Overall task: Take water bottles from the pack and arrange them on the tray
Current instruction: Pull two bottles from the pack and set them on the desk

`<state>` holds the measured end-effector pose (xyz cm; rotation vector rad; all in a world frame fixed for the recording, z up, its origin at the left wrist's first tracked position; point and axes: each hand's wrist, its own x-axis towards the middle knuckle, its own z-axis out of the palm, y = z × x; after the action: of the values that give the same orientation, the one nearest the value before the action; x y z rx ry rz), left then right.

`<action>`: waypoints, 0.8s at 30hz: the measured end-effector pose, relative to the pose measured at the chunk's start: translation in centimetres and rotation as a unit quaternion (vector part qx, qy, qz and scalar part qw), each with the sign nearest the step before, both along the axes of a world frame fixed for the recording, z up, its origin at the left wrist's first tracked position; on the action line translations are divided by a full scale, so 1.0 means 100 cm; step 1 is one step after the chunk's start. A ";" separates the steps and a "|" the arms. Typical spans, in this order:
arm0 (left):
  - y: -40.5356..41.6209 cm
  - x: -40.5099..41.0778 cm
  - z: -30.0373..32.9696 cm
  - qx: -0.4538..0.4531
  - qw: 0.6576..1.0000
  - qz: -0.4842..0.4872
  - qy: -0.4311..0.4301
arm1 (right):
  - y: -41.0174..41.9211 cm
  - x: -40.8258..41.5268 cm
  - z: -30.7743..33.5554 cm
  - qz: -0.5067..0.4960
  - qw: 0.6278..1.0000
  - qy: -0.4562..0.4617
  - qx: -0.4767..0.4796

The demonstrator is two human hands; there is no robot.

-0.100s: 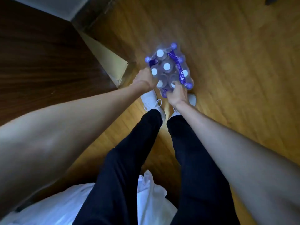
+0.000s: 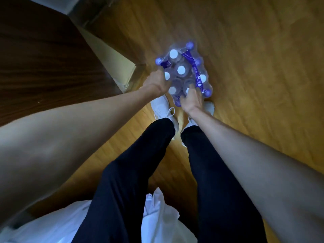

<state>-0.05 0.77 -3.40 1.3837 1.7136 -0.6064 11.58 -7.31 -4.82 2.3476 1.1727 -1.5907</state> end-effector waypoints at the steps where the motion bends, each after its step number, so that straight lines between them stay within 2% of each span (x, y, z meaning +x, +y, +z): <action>1: 0.001 0.000 -0.009 -0.004 1.000 -0.014 0.010 | 0.001 -0.001 -0.011 0.034 0.999 -0.017 -0.001; 4: 0.001 0.001 -0.040 0.011 0.998 -0.042 0.039 | 0.001 -0.003 -0.042 0.127 0.988 -0.083 0.010; 10: -0.006 0.005 -0.077 0.055 0.997 -0.035 0.042 | 0.004 -0.008 -0.082 0.201 0.970 -0.137 -0.007; 17: -0.010 0.001 -0.079 0.077 0.997 -0.030 -0.005 | 0.007 0.005 -0.079 0.177 0.975 -0.129 0.048; 21: -0.013 0.000 -0.058 0.074 0.997 0.002 -0.026 | 0.004 0.006 -0.052 0.189 0.969 -0.126 0.100; 24: -0.013 0.002 -0.021 0.083 0.996 0.009 -0.030 | 0.005 0.010 -0.021 0.162 0.972 -0.124 0.117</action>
<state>0.17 -0.55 -5.54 1.4845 1.7579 -0.4147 12.61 -6.79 -6.94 2.2468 1.6497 -1.0737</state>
